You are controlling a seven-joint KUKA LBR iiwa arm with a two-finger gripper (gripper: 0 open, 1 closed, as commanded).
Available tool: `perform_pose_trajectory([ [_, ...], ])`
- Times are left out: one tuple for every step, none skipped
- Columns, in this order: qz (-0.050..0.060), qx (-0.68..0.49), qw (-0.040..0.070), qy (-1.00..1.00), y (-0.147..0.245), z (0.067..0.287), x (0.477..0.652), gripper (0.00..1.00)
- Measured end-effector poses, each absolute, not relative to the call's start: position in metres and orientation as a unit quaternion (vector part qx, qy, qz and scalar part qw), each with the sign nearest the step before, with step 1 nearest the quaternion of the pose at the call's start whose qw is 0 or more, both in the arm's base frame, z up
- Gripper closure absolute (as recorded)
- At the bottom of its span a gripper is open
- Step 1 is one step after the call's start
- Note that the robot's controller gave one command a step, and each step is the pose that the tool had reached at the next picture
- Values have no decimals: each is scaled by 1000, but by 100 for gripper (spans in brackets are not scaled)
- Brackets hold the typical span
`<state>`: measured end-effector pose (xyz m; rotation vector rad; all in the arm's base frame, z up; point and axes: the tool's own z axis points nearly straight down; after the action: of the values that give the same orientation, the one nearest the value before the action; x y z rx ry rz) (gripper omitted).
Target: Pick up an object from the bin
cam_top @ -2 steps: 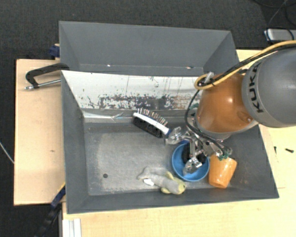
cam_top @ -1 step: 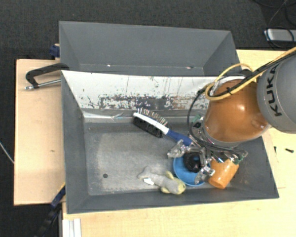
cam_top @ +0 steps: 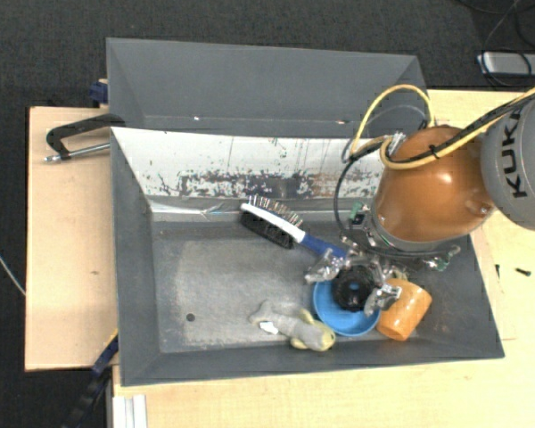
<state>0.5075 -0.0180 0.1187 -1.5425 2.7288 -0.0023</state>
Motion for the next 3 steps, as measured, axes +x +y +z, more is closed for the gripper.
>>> perform_pose_trajectory([
  [-1,-692,0,722,4,73,499,0],
  [0,-690,0,724,4,74,500,0],
  [-4,-692,7,722,7,79,505,100],
])
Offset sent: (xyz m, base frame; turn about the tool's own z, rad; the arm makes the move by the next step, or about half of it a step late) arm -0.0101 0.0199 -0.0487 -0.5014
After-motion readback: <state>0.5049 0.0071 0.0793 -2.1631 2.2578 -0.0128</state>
